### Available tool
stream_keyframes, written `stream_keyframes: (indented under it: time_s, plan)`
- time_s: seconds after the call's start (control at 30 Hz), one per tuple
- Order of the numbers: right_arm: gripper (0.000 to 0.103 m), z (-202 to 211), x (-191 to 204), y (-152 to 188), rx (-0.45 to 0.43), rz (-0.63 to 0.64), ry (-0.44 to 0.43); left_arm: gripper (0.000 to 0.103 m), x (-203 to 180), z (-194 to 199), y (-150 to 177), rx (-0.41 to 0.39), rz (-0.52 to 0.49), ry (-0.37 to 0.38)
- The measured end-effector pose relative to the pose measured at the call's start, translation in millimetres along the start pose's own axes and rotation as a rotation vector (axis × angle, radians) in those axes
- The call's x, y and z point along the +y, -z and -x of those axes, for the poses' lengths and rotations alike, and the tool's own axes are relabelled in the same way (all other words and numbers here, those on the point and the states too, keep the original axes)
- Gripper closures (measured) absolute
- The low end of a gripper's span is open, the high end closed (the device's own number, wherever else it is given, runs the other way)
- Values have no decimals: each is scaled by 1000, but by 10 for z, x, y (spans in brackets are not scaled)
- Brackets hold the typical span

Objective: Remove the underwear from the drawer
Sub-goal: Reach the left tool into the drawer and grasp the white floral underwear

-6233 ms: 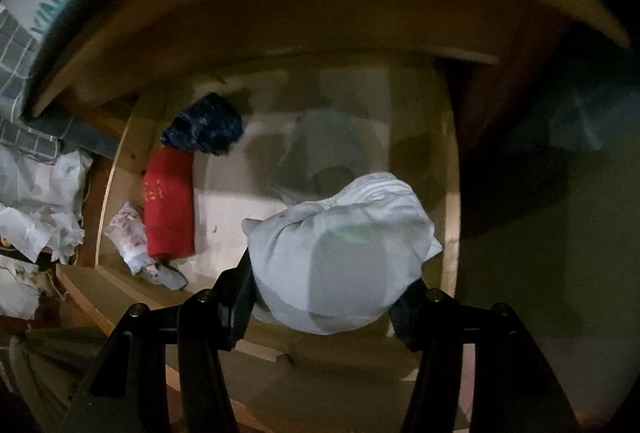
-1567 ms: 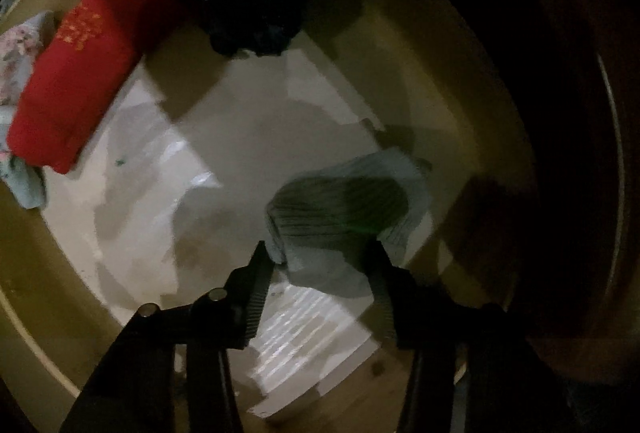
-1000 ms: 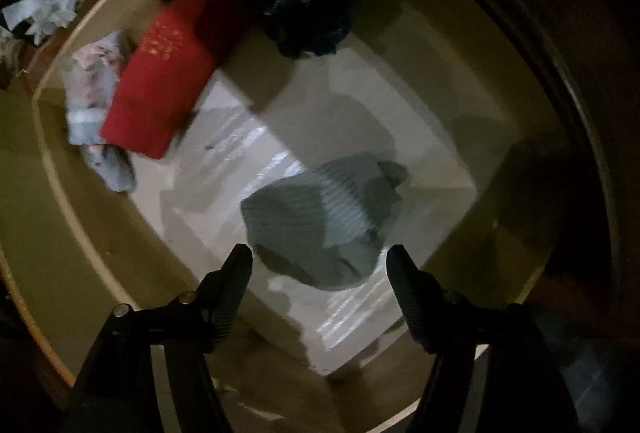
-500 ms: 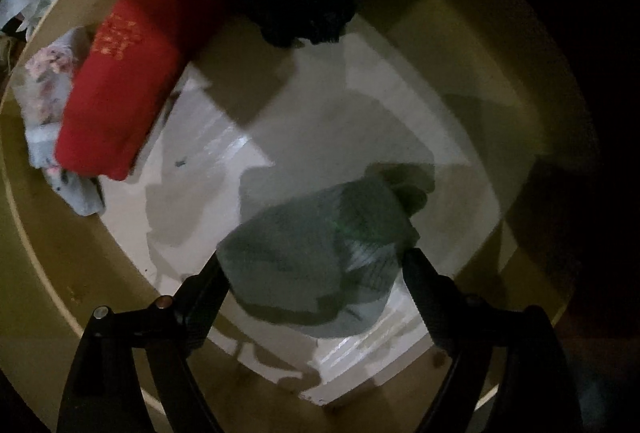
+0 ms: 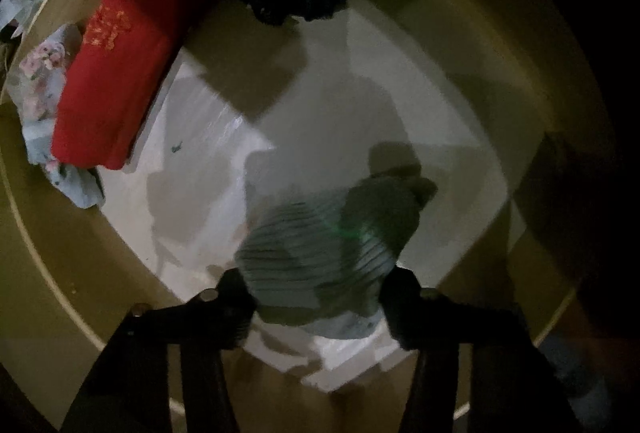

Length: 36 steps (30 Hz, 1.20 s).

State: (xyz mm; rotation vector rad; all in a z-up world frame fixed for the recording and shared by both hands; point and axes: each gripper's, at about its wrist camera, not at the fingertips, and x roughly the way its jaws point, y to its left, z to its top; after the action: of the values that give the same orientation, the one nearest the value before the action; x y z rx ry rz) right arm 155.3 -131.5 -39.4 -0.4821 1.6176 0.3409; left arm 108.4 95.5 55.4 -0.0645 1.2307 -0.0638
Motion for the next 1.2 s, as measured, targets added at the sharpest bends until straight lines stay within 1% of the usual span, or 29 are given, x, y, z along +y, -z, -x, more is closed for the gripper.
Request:
stream_keyframes:
  time_s: [0.07, 0.1, 0.13, 0.23, 0.3, 0.37, 0.4, 0.47, 0.5, 0.57, 0.63, 0.7, 0.77, 0.8, 0.83, 0.87, 0.9, 0.93, 0.97, 1.03, 1.1, 1.2]
  plan:
    - [57, 94, 37, 45, -9, -18, 2, 41, -37, -23, 7, 6, -15, -8]
    - [57, 131, 62, 185, -13, -36, -4, 41, -44, -39, 11, 13, -16, -5]
    - [58, 167, 36, 218, -15, -55, -14, 41, -54, -59, 16, 23, -14, 5]
    - [58, 294, -60, 325, -29, -134, -64, 41, -73, -147, 24, 82, 5, 67]
    - [58, 347, -91, 414, -60, -197, -108, 41, -82, -197, 22, 117, 27, 102]
    - [58, 410, -145, 516, -94, -278, -183, 41, -88, -252, 28, 154, 54, 145]
    - [58, 441, -163, 579, -117, -321, -197, 41, -87, -272, 33, 168, 67, 157]
    - [58, 468, -166, 663, -137, -362, -203, 41, -89, -320, 44, 190, 91, 158]
    - [58, 485, -197, 714, -154, -406, -222, 41, -103, -337, 52, 200, 90, 151]
    - [58, 506, -279, 813, -181, -497, -258, 41, -173, -367, 56, 216, 61, 142]
    - [58, 635, -357, 900, -246, -565, -272, 41, -212, -400, 67, 227, 51, 131]
    - [58, 547, -324, 979, -278, -609, -274, 41, -237, -451, 85, 261, 68, 135]
    - [58, 495, -337, 1030, -313, -637, -282, 41, -253, -491, 95, 290, 93, 161]
    - [58, 512, -355, 1059, -321, -639, -285, 41, -263, -518, 97, 305, 105, 159]
    - [58, 541, -367, 1095, -329, -645, -289, 41, -272, -530, 96, 310, 111, 144]
    - [58, 503, -313, 1038, -335, -647, -294, 41, -278, -530, 89, 306, 113, 134]
    - [58, 502, -322, 1057, -340, -645, -299, 41, -293, -546, 73, 305, 118, 120]
    - [58, 547, -341, 1121, -347, -655, -304, 41, -297, -558, 67, 312, 128, 111]
    - [58, 515, -317, 1091, -348, -658, -309, 41, -301, -581, 64, 321, 144, 101]
    - [57, 552, -327, 1122, -354, -659, -316, 41, -319, -633, 55, 342, 170, 92]
    - [57, 498, -302, 1072, -356, -645, -322, 41, -365, -672, 44, 346, 173, 88]
    - [57, 491, -294, 1073, -350, -637, -325, 41, -372, -742, 72, 380, 201, 68]
